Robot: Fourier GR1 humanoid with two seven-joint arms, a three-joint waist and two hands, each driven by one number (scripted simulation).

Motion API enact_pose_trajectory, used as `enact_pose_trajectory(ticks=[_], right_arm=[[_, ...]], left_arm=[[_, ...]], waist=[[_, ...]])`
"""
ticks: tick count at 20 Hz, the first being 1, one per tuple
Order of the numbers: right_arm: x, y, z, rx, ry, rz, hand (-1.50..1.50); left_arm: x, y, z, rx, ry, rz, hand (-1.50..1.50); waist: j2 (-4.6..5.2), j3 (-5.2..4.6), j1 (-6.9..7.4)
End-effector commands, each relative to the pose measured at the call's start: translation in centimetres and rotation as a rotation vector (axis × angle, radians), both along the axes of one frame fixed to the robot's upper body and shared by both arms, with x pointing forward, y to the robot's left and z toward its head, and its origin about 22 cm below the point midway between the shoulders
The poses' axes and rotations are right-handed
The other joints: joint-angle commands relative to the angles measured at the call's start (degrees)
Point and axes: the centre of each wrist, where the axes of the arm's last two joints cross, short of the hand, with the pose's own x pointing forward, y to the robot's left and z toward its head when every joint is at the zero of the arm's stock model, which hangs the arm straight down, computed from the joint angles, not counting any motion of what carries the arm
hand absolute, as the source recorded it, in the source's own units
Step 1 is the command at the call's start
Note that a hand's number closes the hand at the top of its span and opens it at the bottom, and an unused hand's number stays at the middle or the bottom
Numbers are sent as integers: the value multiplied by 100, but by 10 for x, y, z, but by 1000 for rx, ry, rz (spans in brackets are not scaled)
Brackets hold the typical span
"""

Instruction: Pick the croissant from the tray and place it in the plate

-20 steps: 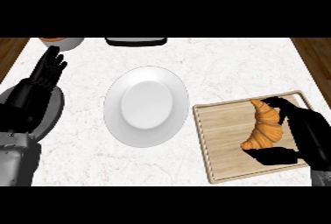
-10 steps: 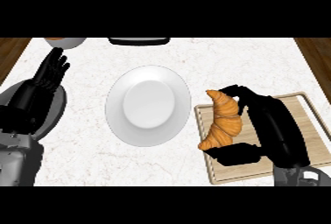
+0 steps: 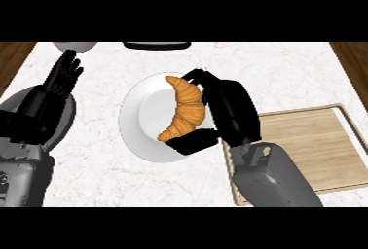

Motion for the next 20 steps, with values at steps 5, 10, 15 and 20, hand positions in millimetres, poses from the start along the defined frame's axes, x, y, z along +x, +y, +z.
enact_pose_trajectory(ticks=[5,10,15,20], right_arm=[[43,57,-23,-10,65,-27,150],[70,70,-48,-92,73,-70,150],[93,66,-59,-130,145,-46,150],[88,60,-88,-1,206,-159,-150]], left_arm=[[-3,16,0,-5,2,0,0],[0,5,-11,3,-1,-21,0],[2,-7,12,-2,3,-50,0],[9,-23,-4,-13,-25,-88,0]], waist=[[6,0,75],[33,-1,162],[64,3,279],[126,1,470]])
